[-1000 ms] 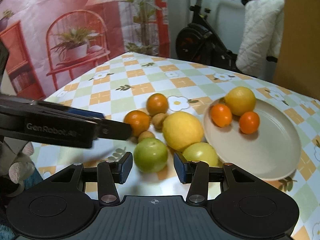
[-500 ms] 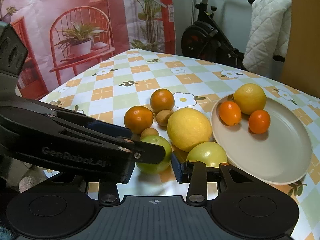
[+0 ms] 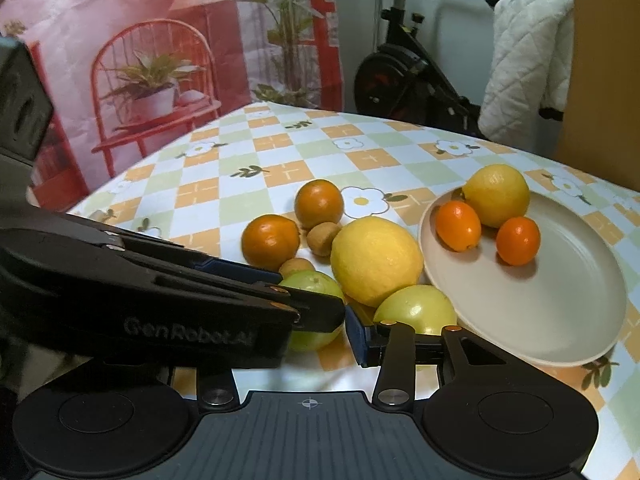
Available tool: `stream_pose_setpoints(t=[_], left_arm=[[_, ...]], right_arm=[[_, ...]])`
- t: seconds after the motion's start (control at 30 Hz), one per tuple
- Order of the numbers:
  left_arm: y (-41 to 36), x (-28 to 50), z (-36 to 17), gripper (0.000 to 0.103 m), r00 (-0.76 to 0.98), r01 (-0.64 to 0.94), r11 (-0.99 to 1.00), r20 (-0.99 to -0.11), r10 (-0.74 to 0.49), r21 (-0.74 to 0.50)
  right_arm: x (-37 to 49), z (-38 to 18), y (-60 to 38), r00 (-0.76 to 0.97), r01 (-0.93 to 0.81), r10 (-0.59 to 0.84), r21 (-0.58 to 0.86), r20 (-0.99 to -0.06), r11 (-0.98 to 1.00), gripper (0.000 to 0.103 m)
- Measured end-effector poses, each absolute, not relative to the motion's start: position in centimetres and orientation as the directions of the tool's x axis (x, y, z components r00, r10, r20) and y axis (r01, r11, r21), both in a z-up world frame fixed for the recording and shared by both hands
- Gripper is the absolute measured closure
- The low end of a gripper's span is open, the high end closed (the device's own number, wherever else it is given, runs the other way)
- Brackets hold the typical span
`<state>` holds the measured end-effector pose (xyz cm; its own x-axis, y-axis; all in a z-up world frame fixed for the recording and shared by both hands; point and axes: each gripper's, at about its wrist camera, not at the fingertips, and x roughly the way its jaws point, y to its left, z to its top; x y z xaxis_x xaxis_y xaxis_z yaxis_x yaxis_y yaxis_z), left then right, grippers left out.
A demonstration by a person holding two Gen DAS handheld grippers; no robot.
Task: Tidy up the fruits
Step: 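Lower the left tool onto a green fruit and close on it, then carry the green fruit in the left tool over the plate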
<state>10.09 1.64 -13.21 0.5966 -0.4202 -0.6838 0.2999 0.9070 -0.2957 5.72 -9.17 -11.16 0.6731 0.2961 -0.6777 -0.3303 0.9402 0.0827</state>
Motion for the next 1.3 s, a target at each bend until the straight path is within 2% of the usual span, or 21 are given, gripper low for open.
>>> stream_pose_setpoints(t=[0.2, 0.63, 1.3], left_arm=[[2.4, 10.7, -13.1, 0.058, 0.586, 0.33, 0.893, -0.675, -0.449, -0.307], [2.3, 10.2, -13.3, 0.059, 0.598, 0.337, 0.89, -0.66, -0.454, -0.307], [-0.8, 10.5, -8.3, 0.059, 0.647, 0.438, 0.871, -0.594, -0.477, -0.223]], right_arm=[[6.3, -11.3, -10.1, 0.663, -0.349, 0.34, 0.127, -0.667, 0.929, 0.063], [6.0, -11.4, -9.6, 0.673, -0.353, 0.328, 0.102, -0.663, 0.93, 0.063], [5.1, -7.3, -12.8, 0.79, -0.305, 0.295, 0.072, -0.537, 0.95, 0.063]])
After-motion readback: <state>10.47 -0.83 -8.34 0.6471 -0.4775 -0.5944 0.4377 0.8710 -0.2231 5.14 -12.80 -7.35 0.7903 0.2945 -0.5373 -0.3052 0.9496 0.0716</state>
